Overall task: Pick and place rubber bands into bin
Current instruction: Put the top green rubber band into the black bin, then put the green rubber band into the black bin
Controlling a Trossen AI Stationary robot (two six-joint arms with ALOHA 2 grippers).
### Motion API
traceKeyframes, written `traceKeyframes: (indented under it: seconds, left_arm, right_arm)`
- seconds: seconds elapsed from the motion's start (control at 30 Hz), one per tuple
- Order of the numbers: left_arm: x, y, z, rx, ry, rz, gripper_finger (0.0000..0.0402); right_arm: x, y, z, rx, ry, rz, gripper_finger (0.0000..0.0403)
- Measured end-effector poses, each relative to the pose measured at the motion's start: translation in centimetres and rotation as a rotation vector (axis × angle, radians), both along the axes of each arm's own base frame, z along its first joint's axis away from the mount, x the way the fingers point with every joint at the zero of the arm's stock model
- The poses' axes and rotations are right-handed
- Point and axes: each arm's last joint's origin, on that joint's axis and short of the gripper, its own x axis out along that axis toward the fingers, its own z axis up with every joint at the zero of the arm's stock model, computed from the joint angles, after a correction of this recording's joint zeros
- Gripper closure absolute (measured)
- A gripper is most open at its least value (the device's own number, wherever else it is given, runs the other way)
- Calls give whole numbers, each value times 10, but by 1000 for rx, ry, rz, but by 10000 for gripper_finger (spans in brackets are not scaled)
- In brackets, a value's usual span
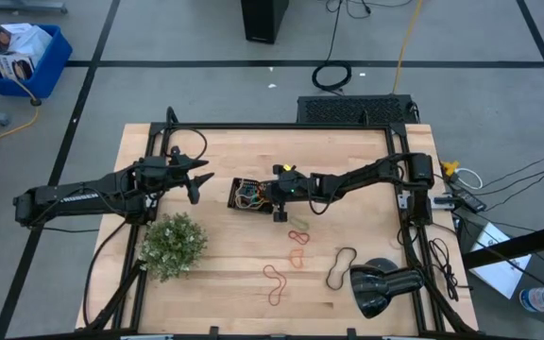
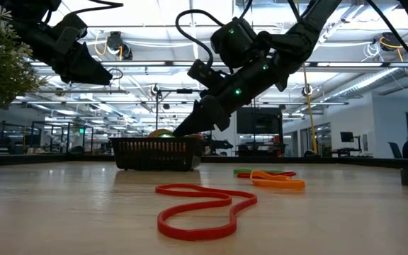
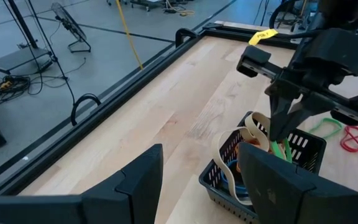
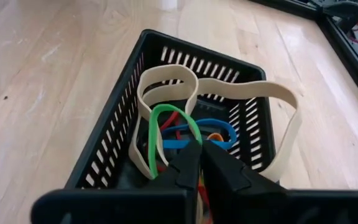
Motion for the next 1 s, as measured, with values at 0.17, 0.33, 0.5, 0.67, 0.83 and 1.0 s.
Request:
traceKeyframes:
  seconds: [0.17,0.33,0.5,0.67,0.83,1.0]
  left_arm:
    - [0,0,0,0,0,0,185]
    - [0,0,0,0,0,0,185]
    - [0,0,0,0,1,0,185]
    - [0,0,0,-1,3,0,185]
    - [0,0,0,-1,2,0,185]
    - [0,0,0,-1,2,0,185]
  right_arm:
    - [0,0,0,-27,3,16,360]
    - [0,0,3,-40,-4,-11,311]
    - [-4,-3,19,-103,-27,-101,268]
    - [-12,-2,46,-103,-68,-122,247]
    - [-23,8,75,-98,-99,-98,248]
    - [-33,24,100,-73,-154,-14,255]
